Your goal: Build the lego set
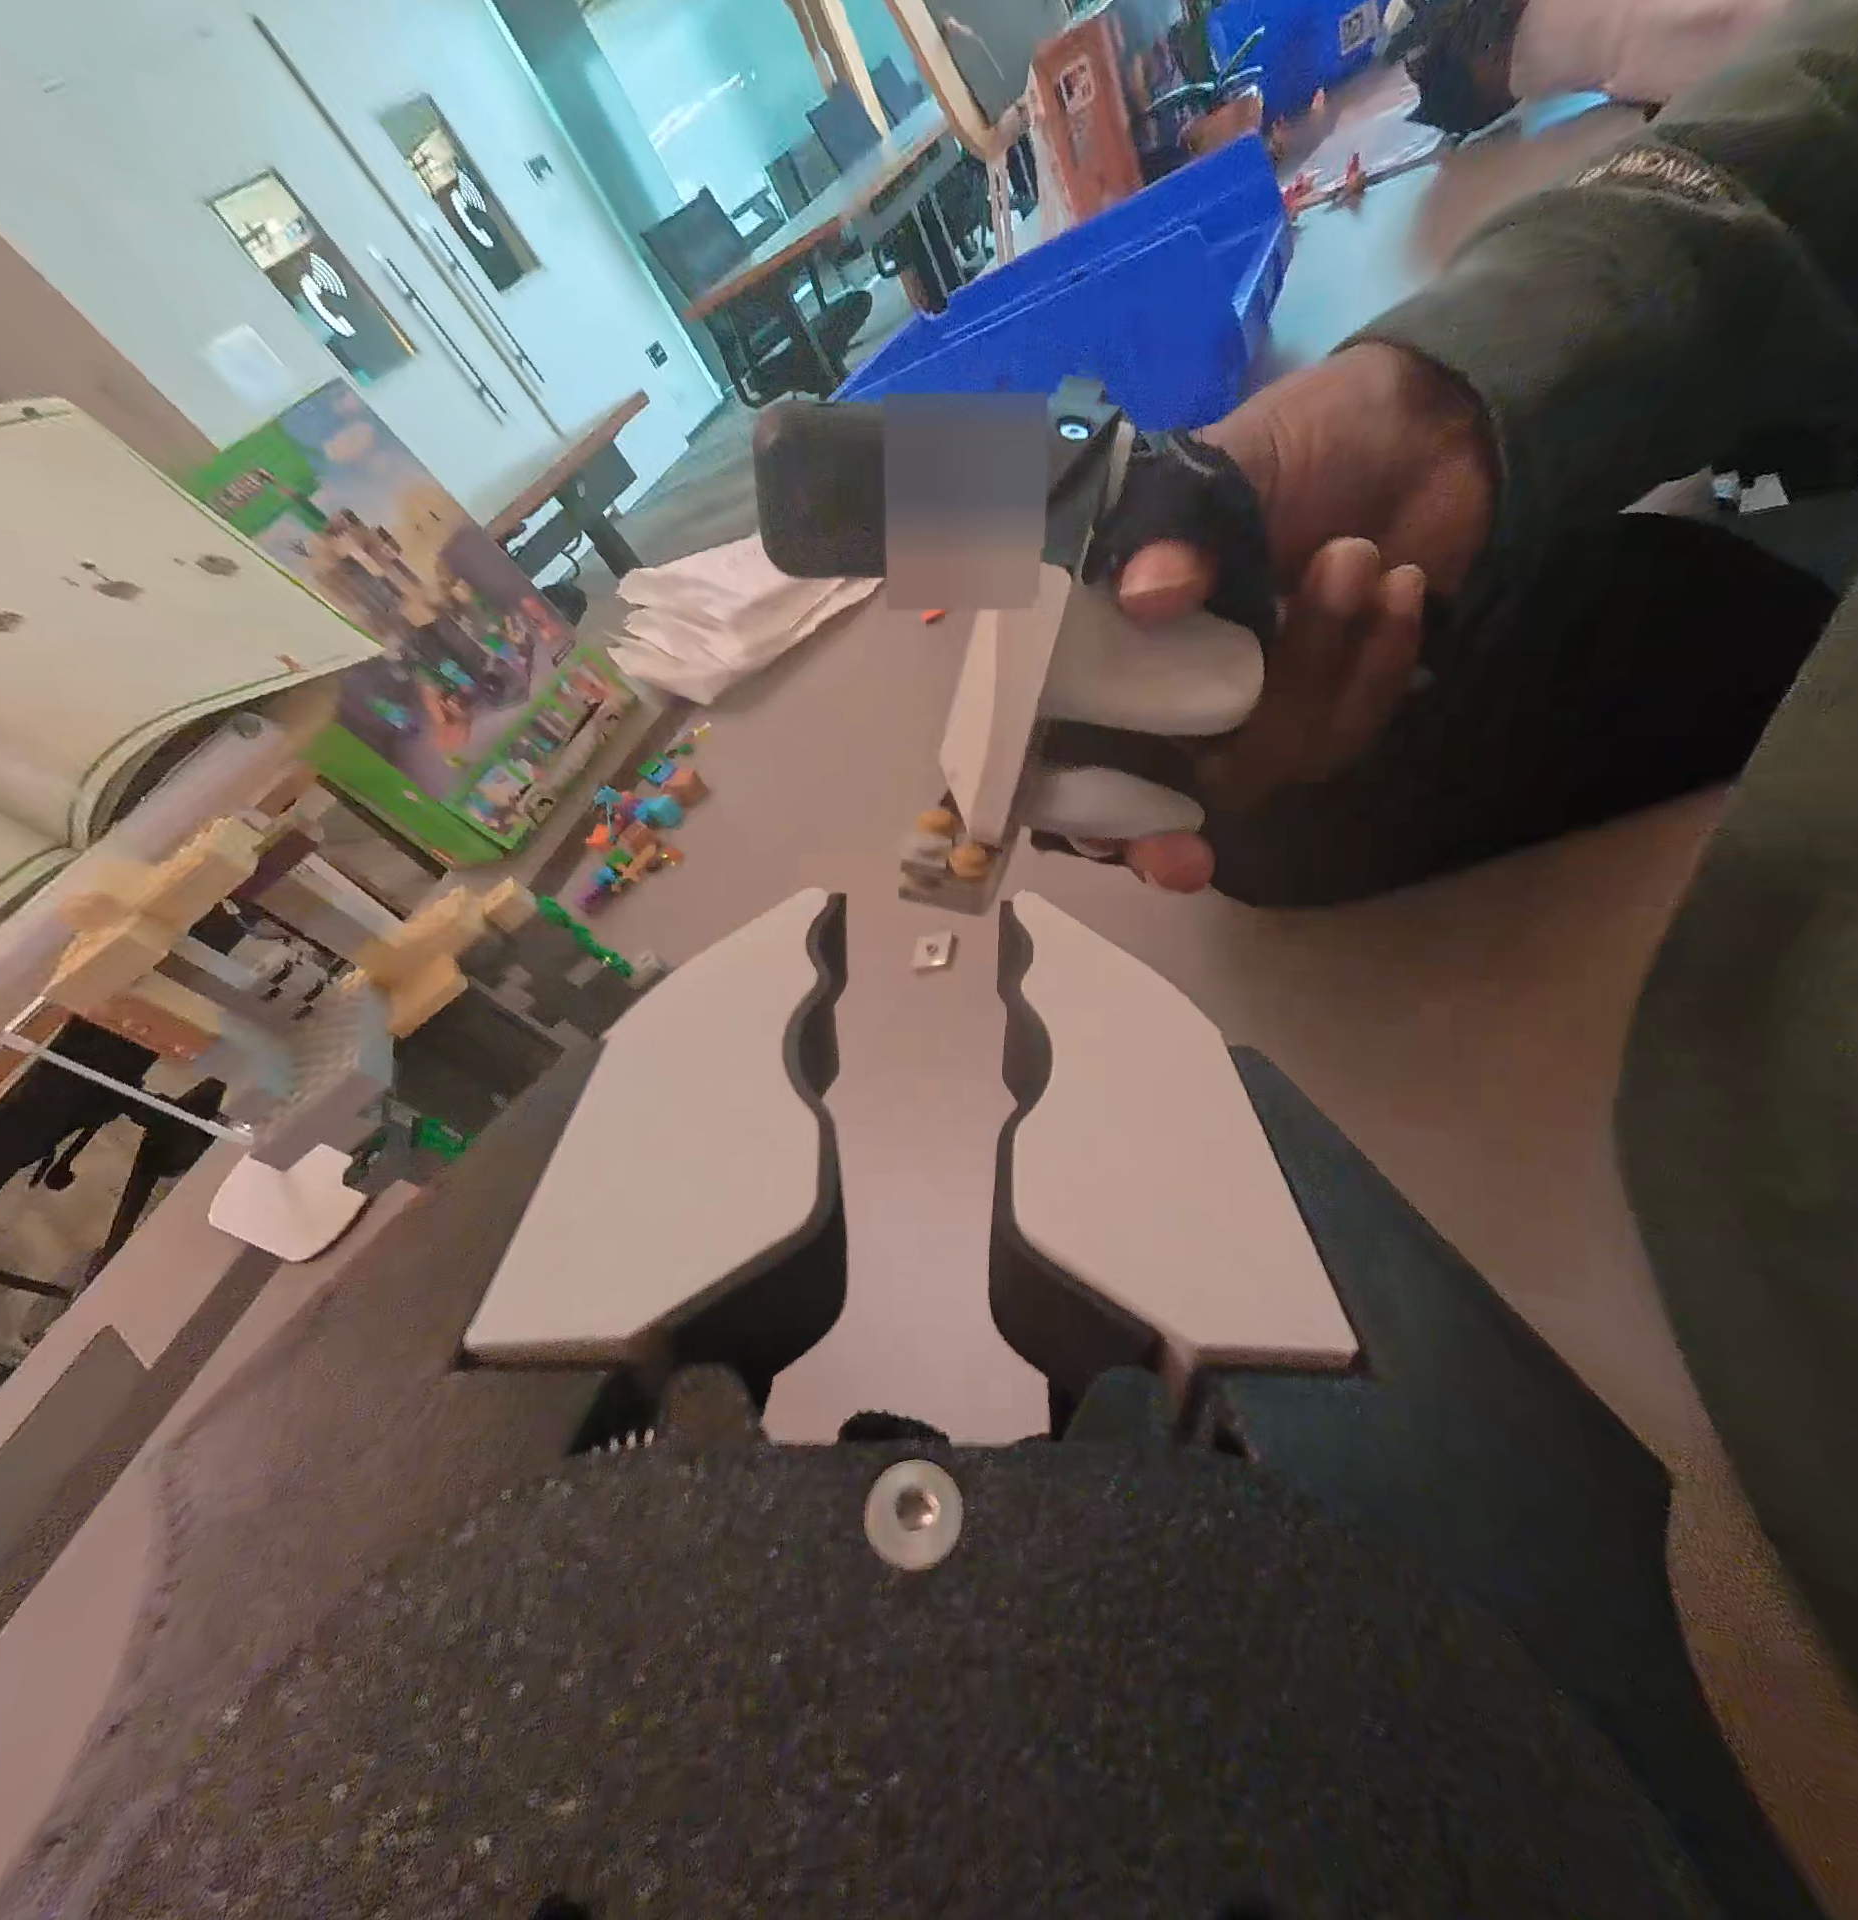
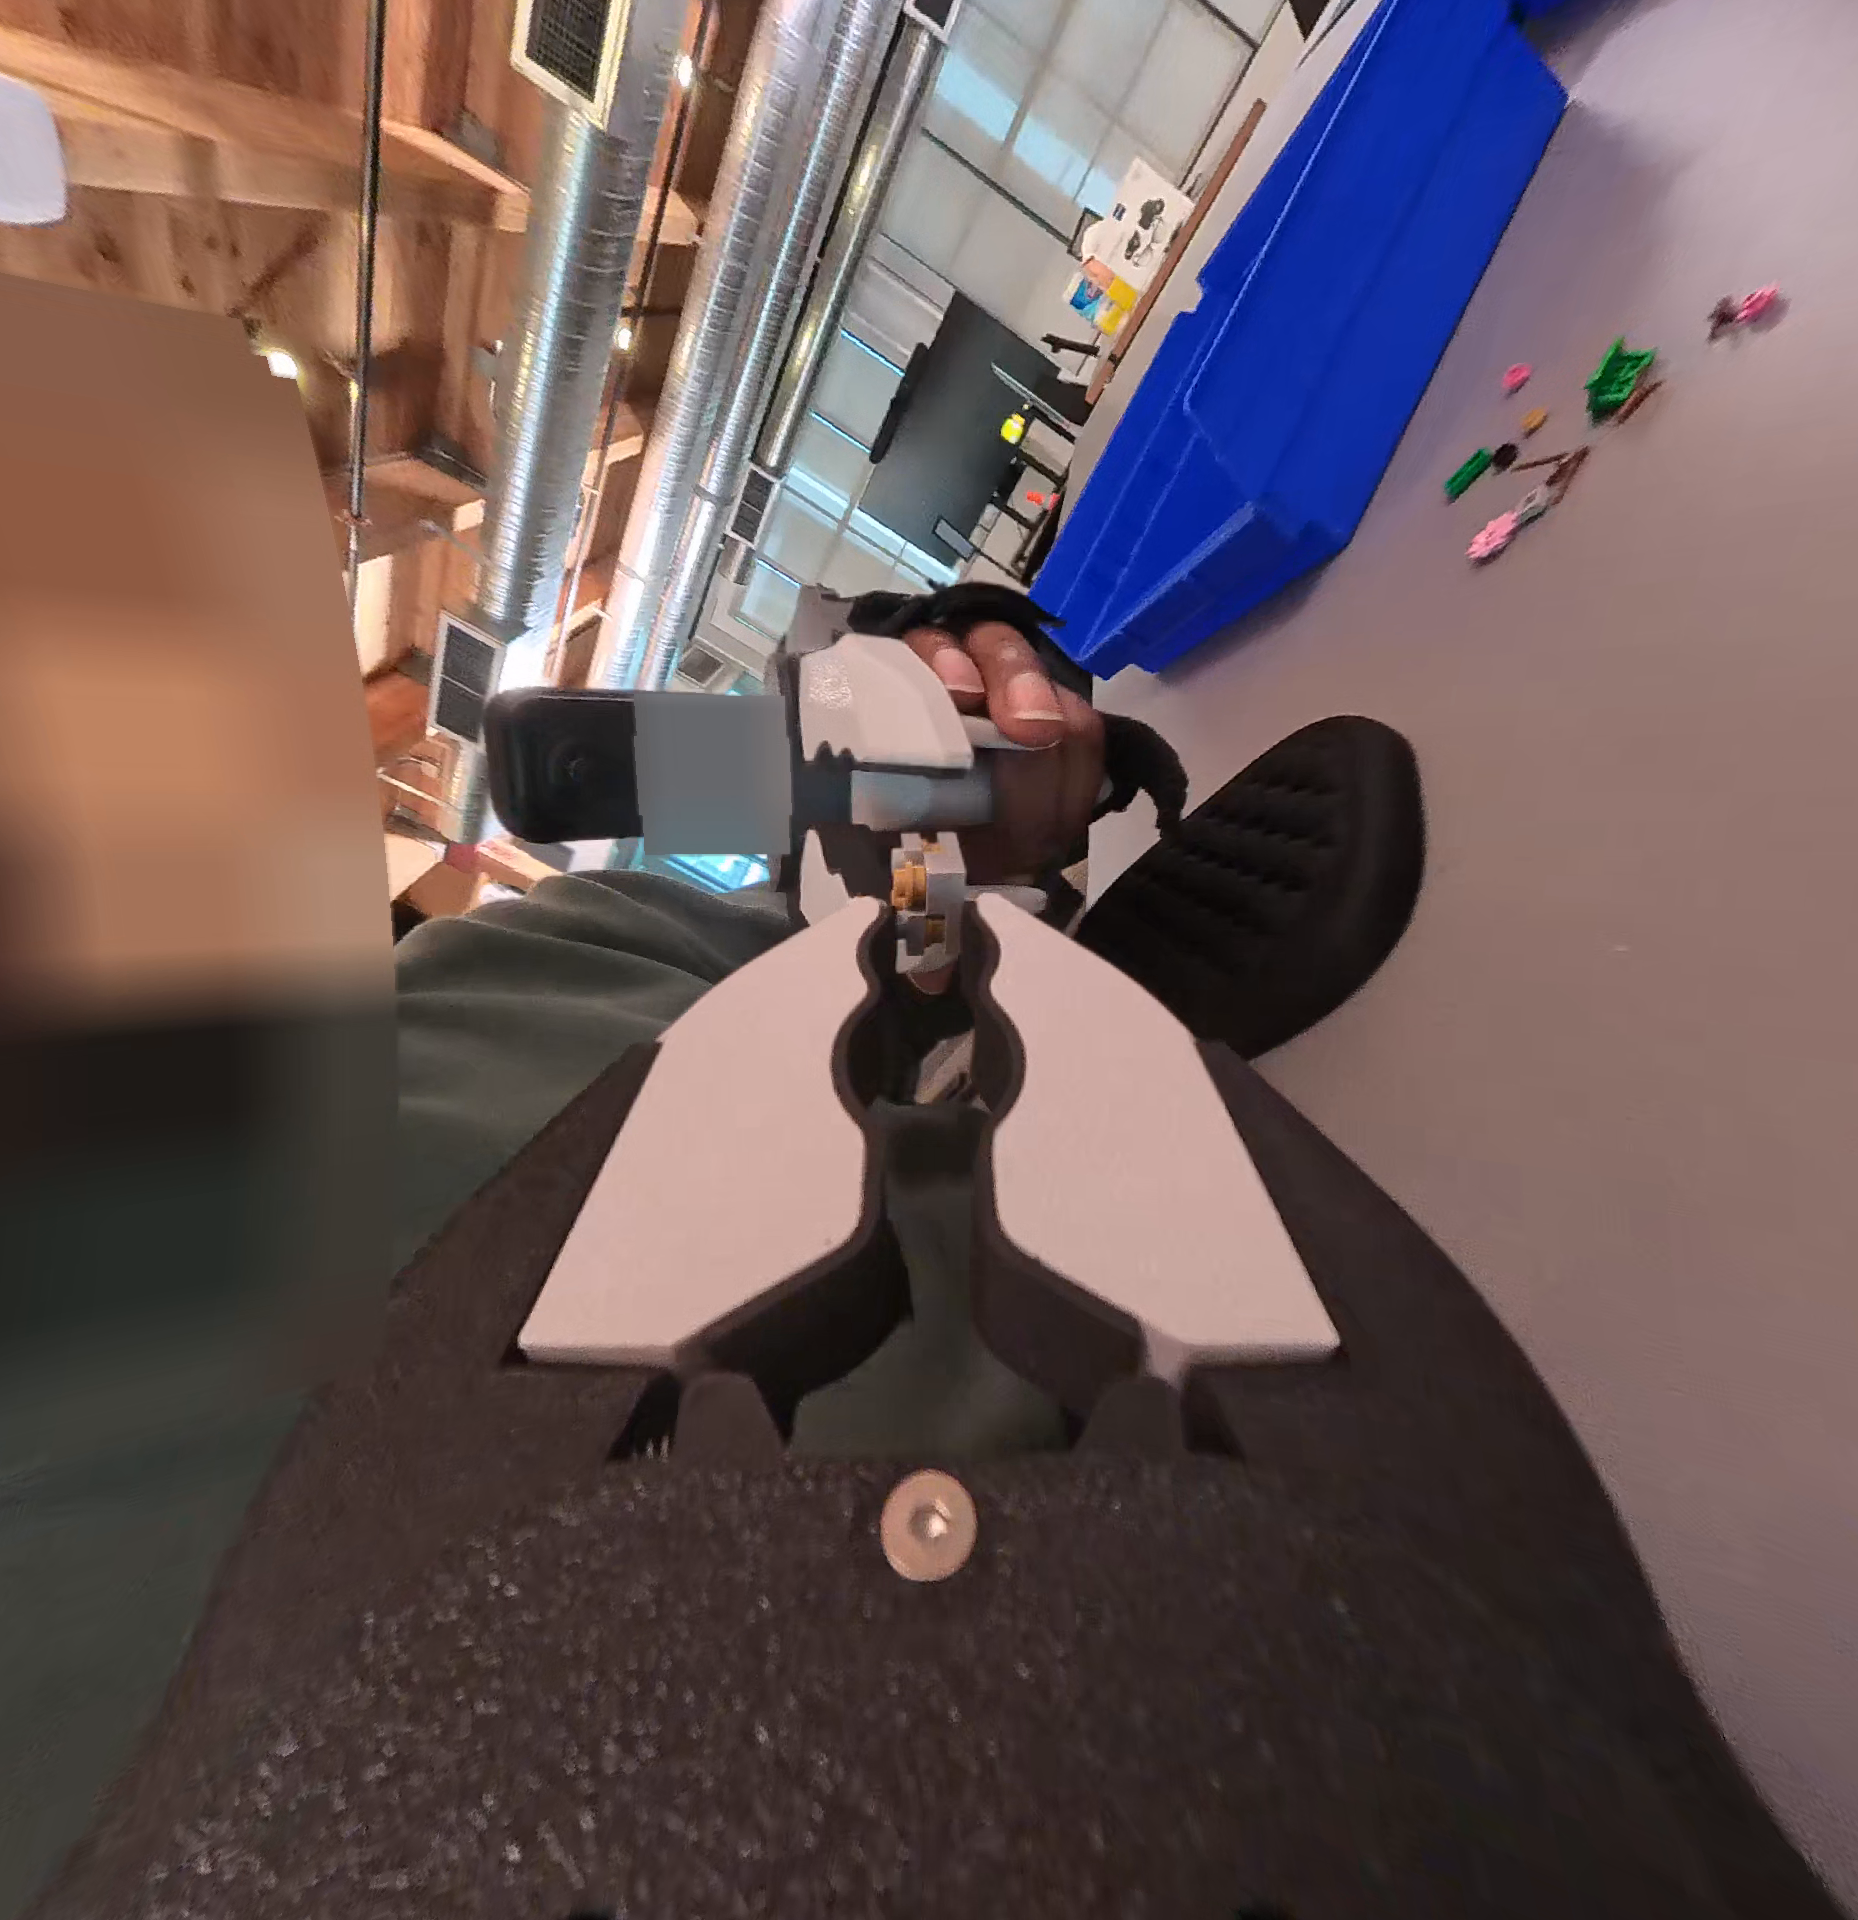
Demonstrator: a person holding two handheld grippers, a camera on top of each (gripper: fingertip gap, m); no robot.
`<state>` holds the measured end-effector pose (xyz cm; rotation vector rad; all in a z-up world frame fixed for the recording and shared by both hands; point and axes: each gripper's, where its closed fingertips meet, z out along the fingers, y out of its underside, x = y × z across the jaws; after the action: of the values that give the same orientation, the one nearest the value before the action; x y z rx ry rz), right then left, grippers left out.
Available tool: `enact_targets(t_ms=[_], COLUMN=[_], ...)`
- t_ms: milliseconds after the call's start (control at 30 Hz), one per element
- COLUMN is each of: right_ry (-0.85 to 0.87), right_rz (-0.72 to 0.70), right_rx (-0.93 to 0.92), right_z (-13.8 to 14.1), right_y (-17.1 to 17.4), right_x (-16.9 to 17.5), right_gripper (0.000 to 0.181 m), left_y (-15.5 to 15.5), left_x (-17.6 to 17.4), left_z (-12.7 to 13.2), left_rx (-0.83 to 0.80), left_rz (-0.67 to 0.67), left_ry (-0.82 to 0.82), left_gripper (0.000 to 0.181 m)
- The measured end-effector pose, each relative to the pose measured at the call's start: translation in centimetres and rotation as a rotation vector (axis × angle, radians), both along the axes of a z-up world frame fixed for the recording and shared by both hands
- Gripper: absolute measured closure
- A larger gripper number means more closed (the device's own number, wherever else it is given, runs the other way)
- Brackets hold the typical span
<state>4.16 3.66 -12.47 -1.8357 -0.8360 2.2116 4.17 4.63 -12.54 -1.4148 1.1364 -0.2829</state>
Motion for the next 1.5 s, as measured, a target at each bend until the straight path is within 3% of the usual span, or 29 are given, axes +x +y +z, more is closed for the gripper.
enact_targets(t_ms=[333, 433, 567, 700, 900, 1200, 1500], right_ry=[0.01, 0.017, -0.02, -0.067, -0.061, -0.143, -0.309], right_rz=[0.047, 0.051, 0.009, -0.042, -0.016, -0.014, 0.011], right_rx=[0.036, 0.293, 0.828, 1.071, 1.118, 1.103, 1.118], right_z=[0.6, 0.6, -0.4, -0.7, -0.8, -2.7, -6.5], right_y=[-1.8, -2.2, -2.0, -1.2, -1.2, 0.1, 6.5], right_x=[-0.2, 0.0, 0.5, 0.1, -0.1, 0.3, 1.0], right_gripper=[0.169, 0.165, 0.155, 0.156, 0.165, 0.166, 0.166], left_y=[-1.7, -1.9, -2.0, -2.0, -1.9, -0.8, 5.3], left_x=[0.8, 0.8, 0.4, 0.5, 0.9, 1.2, 0.5], left_z=[0.3, 0.5, 0.2, -0.5, -1.2, -3.0, -4.9], left_rx=[0.043, -0.025, -0.17, -0.265, -0.293, -0.368, -0.355], left_rz=[-0.121, -0.155, -0.216, -0.256, -0.28, -0.285, -0.135], left_ry=[0.01, -0.064, -0.173, -0.219, -0.199, -0.17, -0.066], left_gripper=[0.165, 0.165, 0.165, 0.165, 0.165, 0.165, 0.163])
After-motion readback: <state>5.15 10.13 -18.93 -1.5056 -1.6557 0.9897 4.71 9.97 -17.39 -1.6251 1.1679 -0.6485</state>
